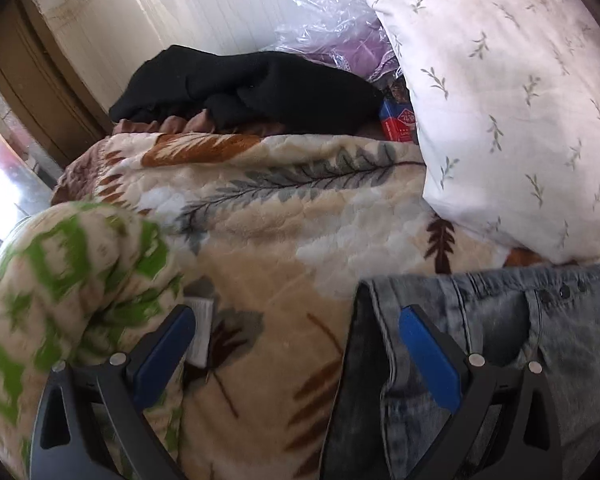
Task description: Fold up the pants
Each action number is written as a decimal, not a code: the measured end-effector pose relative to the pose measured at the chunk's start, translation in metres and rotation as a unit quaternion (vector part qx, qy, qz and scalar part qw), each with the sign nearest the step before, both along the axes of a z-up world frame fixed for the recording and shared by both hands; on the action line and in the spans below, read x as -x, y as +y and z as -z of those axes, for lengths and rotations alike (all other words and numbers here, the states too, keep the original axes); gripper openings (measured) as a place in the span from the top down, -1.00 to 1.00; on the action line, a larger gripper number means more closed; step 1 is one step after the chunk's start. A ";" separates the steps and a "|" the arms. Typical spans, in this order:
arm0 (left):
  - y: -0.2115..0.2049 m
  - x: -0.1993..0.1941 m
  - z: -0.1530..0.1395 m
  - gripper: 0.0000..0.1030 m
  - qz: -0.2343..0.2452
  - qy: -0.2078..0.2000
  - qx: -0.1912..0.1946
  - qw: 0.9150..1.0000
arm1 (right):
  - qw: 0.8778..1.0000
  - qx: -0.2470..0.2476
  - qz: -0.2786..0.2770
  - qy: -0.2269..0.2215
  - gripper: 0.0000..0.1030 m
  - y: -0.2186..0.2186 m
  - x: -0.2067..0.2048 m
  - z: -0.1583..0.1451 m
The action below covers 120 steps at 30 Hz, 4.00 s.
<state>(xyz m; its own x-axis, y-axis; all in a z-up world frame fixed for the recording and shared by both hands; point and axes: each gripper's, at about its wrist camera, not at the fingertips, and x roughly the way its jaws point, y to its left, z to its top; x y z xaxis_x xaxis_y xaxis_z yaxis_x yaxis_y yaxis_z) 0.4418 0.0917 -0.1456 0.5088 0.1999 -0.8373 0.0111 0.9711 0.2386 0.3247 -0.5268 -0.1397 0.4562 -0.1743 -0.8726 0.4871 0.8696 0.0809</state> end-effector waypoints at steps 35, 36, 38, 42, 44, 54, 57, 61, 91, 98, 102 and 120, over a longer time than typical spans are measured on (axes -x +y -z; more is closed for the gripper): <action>-0.038 -0.055 0.048 0.60 0.039 0.091 0.137 0.986 | 0.999 -0.001 0.002 0.039 0.52 0.014 -0.026 0.039; -0.036 -0.055 0.047 0.63 0.037 0.091 0.149 0.984 | 0.999 -0.003 0.001 0.038 0.56 0.014 -0.026 0.039; -0.026 -0.053 0.042 0.65 0.036 0.085 0.166 0.982 | 0.999 -0.006 0.000 0.035 0.64 0.016 -0.024 0.038; -0.023 -0.047 0.025 0.67 0.042 0.069 0.184 0.980 | 1.000 -0.006 -0.005 0.029 0.71 0.021 -0.017 0.031; -0.017 -0.045 0.010 0.67 0.045 0.061 0.193 0.978 | 1.000 -0.014 -0.003 0.022 0.72 0.022 -0.011 0.025; 0.009 -0.007 -0.072 0.67 0.060 0.015 0.252 0.966 | 0.998 -0.034 0.008 -0.058 0.73 0.012 0.031 -0.040; 0.023 0.023 -0.089 0.67 0.062 0.002 0.268 0.961 | 0.995 -0.038 0.018 -0.092 0.73 0.007 0.046 -0.055; 0.035 0.057 -0.112 0.81 0.061 -0.033 0.276 0.959 | 0.989 -0.044 0.031 -0.138 0.73 0.003 0.077 -0.078; -0.043 -0.038 0.032 0.41 0.032 0.114 0.258 0.959 | 0.994 -0.021 0.010 -0.102 0.73 -0.002 0.111 -0.026; -0.046 -0.039 0.047 0.91 0.024 0.122 0.257 0.958 | 0.995 -0.023 0.017 -0.096 0.73 0.001 0.106 -0.017; -0.038 -0.023 0.031 0.92 0.030 0.092 0.273 0.957 | 0.994 -0.026 0.021 -0.105 0.73 -0.001 0.114 -0.026; 0.037 0.099 -0.133 0.92 0.082 -0.074 0.428 0.897 | 0.973 -0.046 0.036 -0.222 0.73 0.017 0.143 -0.108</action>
